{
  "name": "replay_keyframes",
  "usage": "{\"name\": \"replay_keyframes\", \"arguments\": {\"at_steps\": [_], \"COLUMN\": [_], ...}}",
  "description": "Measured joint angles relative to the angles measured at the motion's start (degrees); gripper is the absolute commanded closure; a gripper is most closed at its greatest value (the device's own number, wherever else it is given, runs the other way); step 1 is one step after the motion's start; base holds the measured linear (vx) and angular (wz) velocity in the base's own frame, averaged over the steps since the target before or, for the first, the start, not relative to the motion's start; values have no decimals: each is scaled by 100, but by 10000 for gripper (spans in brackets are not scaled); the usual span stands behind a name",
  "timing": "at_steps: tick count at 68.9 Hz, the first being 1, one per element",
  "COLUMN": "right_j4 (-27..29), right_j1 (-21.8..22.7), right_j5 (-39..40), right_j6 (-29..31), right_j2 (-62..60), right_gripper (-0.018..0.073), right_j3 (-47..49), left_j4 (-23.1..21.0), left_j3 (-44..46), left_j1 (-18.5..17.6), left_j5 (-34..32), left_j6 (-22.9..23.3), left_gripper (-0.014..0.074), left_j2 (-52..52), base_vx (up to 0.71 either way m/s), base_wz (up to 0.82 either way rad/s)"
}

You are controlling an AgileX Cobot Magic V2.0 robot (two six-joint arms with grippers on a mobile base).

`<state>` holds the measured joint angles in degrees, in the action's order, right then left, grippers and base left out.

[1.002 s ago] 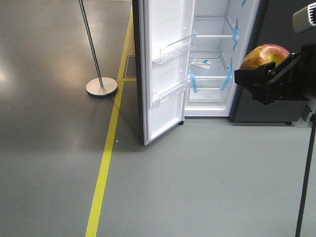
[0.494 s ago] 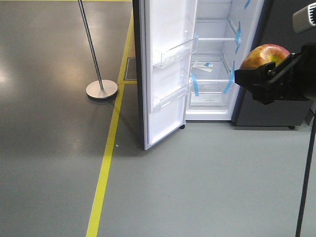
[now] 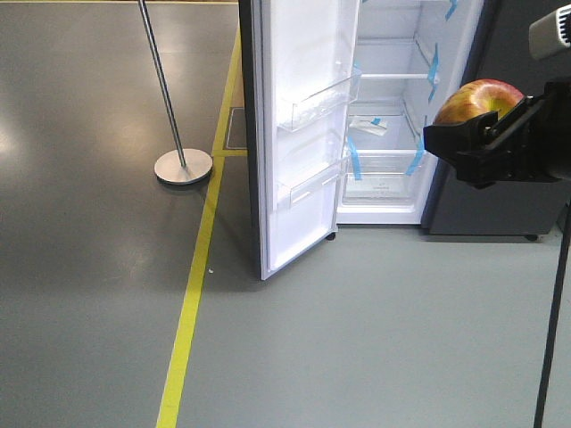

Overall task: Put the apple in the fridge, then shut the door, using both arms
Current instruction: 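Approach the refrigerator shelves carrying the apple in the right gripper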

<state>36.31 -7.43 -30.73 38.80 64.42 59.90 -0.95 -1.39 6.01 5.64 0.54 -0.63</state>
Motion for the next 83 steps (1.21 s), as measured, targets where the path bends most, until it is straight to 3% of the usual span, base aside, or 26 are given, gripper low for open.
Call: {"name": "replay_keyframes", "arguments": {"at_steps": [83], "right_j4": [0], "right_j1": [0], "right_j5": [0], "right_j6": [0], "right_j2": [0], "right_gripper": [503], "right_j3": [0], "left_j4": [0], "left_j3": [0], "left_j1": [0], "left_j5": [0], "left_j6": [0], "left_gripper": [605], "left_j2": [0], "base_vx": [7], "base_wz": [-2]}}
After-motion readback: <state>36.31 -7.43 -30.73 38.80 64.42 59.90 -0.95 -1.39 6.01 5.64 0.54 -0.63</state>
